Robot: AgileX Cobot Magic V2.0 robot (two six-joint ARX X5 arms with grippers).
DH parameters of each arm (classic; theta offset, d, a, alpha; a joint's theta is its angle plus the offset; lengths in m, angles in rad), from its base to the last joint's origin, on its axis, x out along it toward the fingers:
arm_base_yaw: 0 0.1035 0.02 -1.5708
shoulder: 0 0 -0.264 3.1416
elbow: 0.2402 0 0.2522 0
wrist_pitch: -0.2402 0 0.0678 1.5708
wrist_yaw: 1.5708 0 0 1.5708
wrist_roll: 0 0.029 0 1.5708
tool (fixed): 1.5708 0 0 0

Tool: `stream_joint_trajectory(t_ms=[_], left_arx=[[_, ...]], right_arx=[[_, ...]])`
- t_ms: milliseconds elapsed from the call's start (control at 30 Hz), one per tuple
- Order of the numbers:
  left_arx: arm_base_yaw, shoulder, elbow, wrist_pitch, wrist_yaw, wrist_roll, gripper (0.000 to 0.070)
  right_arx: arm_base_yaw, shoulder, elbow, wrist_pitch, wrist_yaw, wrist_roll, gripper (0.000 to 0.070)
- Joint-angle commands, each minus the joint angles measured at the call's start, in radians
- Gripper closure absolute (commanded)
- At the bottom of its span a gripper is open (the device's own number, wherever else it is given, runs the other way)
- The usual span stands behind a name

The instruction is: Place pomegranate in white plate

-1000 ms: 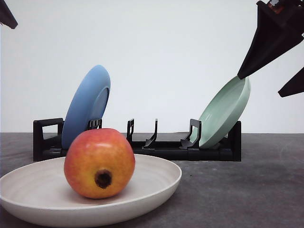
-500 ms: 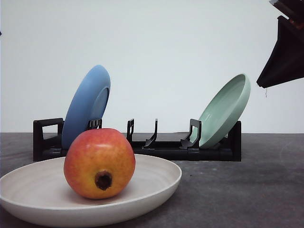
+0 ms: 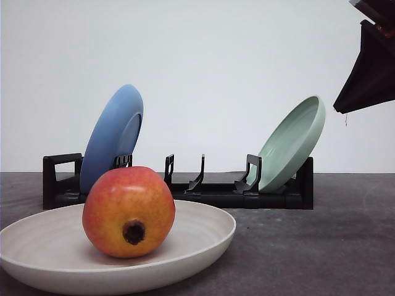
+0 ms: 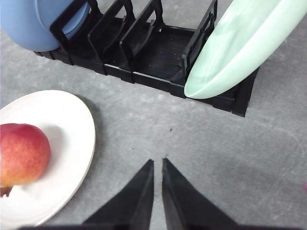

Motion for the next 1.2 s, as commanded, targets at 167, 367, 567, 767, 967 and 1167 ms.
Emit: stream_joint_trajectory(t_ms=[167,367,567,767,967,1167], left_arx=[[0.095,-0.158,-0.222,0.248,0.0,0.021,0.07],[0.165,-0.315,-0.443,0.448,-0.047,0.039,0.07],[0.186,-0.459,-0.589,0.456,-0.128,0.039,0.07],[0.203,-0.578,-0.664,0.447,-0.148,0.039,0.07],[0.211,-0.601,-0.689,0.449,-0.161,0.042,0.07],[0.211,-0.601,-0.689,0.45,-0.161,0.041,0.07]], right_arx=[[0.005,0.005,0.005,0.009,-0.002,-0.005,0.0672],[0.005,0.005,0.005,0.009,-0.002,-0.005,0.0672],[0.005,0.005,0.005,0.009,-0.002,-0.005,0.0672],[0.005,0.005,0.005,0.009,-0.002,-0.005,0.0672],[0.005,0.005,0.005,0.01,-0.002,-0.005,0.0672],[0.004,0.005,0.005,0.011,-0.002,-0.005,0.0672]])
